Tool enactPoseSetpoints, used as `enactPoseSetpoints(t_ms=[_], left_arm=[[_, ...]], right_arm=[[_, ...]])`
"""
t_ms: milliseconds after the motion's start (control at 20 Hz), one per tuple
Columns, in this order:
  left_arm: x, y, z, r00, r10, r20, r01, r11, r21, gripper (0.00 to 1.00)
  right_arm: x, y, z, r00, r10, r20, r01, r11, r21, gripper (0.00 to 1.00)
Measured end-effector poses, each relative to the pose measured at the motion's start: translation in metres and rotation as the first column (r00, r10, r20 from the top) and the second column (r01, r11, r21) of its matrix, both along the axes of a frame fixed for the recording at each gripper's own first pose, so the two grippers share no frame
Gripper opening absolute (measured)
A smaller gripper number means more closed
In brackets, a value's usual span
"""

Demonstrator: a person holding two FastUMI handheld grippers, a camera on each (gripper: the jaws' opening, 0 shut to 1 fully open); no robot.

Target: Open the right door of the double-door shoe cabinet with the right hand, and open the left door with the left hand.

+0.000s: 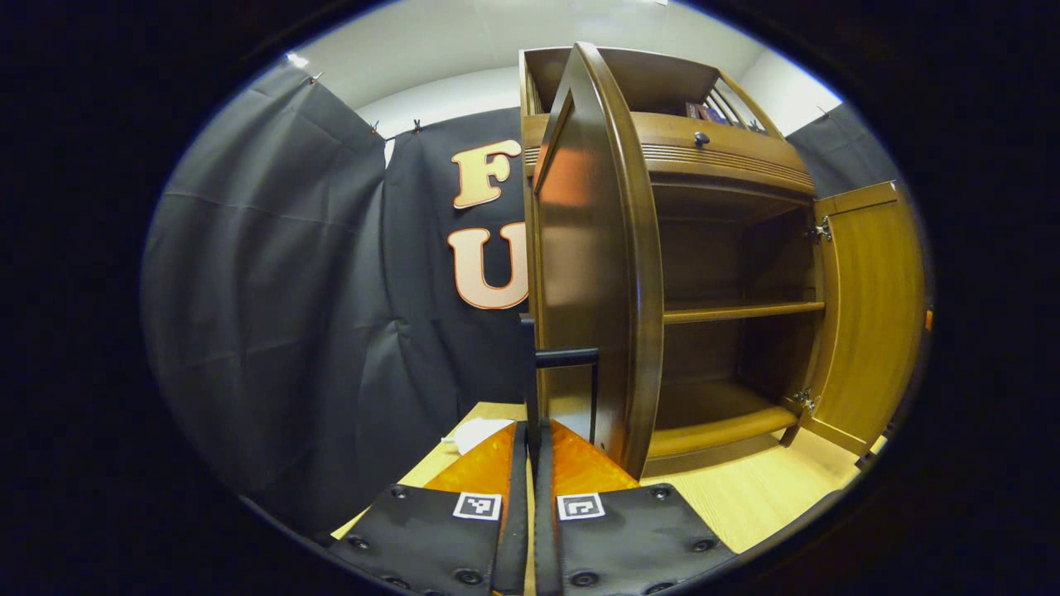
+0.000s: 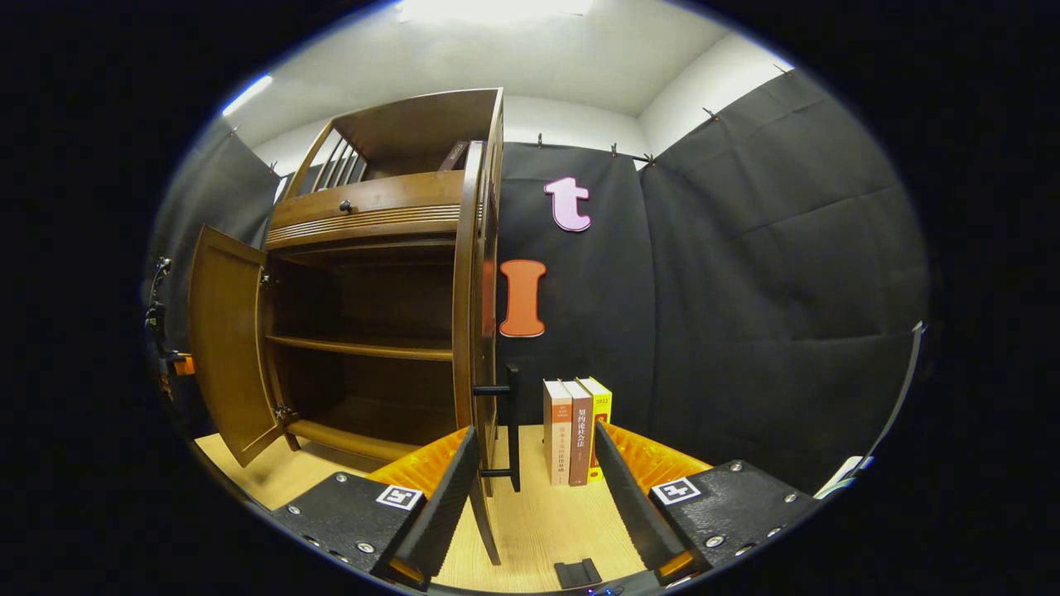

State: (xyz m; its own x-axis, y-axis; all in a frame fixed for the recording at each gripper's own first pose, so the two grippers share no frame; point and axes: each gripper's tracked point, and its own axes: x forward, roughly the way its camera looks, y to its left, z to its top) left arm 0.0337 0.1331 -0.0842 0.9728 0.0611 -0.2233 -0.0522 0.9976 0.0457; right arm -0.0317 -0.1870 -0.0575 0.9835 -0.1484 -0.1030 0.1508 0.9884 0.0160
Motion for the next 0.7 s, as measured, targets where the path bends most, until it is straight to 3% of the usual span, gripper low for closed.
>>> enactPoseSetpoints(t_ms=[450,550,600,700], left_arm=[[0.010,0.060,-0.004,0.979,-0.204,0.004,0.203,0.968,-0.147,0.07],[0.011,0.070,-0.004,0.969,-0.248,-0.004,0.245,0.959,-0.142,0.03],[0.013,0.070,-0.007,0.964,-0.268,-0.006,0.264,0.954,-0.141,0.08],[0.019,0.078,-0.006,0.954,-0.299,0.004,0.296,0.942,-0.161,0.07]], right_arm=[[0.003,-0.001,0.011,0.999,-0.046,0.002,0.046,0.999,0.015,0.85],[0.004,-0.004,0.012,0.998,-0.058,-0.007,0.058,0.998,0.026,0.85],[0.003,-0.006,0.012,0.998,-0.063,-0.007,0.063,0.997,0.038,0.86],[0.002,-0.010,0.014,0.997,-0.076,-0.008,0.077,0.995,0.058,0.86]])
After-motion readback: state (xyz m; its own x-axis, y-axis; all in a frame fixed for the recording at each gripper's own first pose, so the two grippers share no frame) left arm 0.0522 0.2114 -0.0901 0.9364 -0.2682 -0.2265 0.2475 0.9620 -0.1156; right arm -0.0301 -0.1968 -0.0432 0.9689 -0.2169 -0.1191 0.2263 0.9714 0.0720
